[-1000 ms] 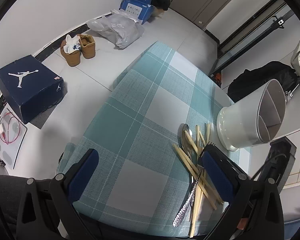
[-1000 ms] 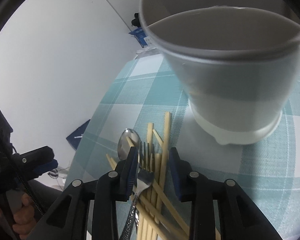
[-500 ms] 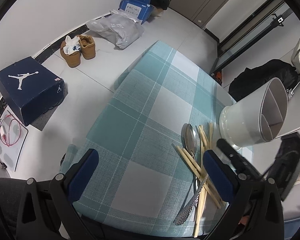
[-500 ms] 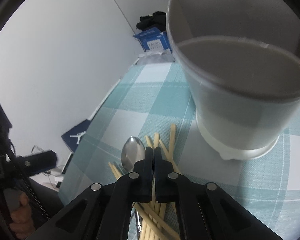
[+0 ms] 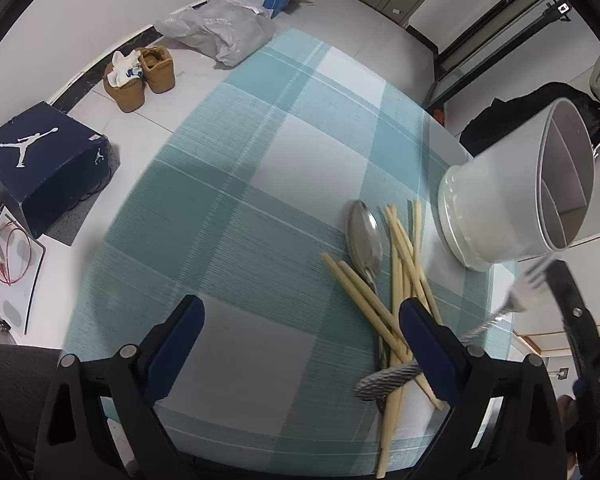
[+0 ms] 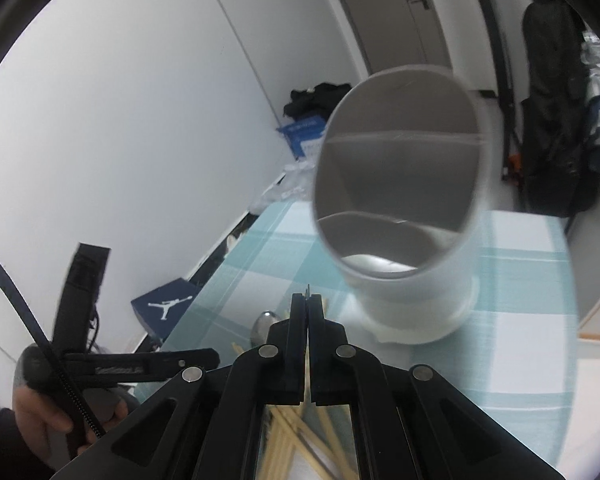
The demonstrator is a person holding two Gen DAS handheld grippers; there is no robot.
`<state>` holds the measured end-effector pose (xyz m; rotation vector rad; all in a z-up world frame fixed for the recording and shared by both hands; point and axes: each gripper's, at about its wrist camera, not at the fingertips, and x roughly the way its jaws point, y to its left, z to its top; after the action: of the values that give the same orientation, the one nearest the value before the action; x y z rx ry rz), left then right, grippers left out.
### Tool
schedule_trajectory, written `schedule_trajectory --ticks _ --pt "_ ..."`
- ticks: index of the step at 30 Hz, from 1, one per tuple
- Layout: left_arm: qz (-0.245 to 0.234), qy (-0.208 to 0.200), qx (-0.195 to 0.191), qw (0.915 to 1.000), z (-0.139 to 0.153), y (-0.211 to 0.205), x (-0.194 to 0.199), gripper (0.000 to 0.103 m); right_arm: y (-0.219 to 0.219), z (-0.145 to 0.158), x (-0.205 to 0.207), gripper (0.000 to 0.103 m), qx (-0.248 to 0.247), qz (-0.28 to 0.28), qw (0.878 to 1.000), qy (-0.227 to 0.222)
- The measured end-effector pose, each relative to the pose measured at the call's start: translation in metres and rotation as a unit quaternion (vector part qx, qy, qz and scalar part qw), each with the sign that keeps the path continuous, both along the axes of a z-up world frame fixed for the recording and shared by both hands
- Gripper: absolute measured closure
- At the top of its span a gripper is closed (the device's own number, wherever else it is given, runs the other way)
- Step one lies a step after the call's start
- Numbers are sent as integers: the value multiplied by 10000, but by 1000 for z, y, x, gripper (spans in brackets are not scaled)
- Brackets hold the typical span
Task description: Organize utensils
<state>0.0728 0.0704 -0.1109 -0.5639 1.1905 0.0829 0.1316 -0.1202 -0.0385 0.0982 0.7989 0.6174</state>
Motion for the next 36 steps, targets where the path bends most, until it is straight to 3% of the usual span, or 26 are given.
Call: schedule_trajectory --ticks 4,6,9,11,13,22,26,30,36 --pt "-178 147 175 9996 -1 -17 4 18 -24 14 -10 102 155 -187 9996 -124" --pt "-207 276 338 9988 -5 -23 5 29 -30 18 -12 102 195 -257 9993 -199" --pt "-182 298 544 9979 -3 -28 6 32 -42 24 -19 102 190 -346 9987 -320" --pt "-118 343 694 9969 -4 -30 6 40 -46 28 -23 102 172 -421 9982 -379" --pt "-61 340 707 9969 -3 -30 7 43 -53 28 -24 102 201 -491 9977 -420" --pt "236 351 445 9981 -4 -33 18 83 -74 44 -36 102 415 -605 9957 -570" --pt "374 382 414 9977 -3 -37 23 94 -78 44 -39 102 502 -619 9948 -630" --pt "604 371 284 9971 -4 -34 25 101 -82 46 -41 102 522 -664 9943 -647" --pt "730 110 375 9966 7 -34 26 101 -84 47 -40 102 407 -736 9941 -688"
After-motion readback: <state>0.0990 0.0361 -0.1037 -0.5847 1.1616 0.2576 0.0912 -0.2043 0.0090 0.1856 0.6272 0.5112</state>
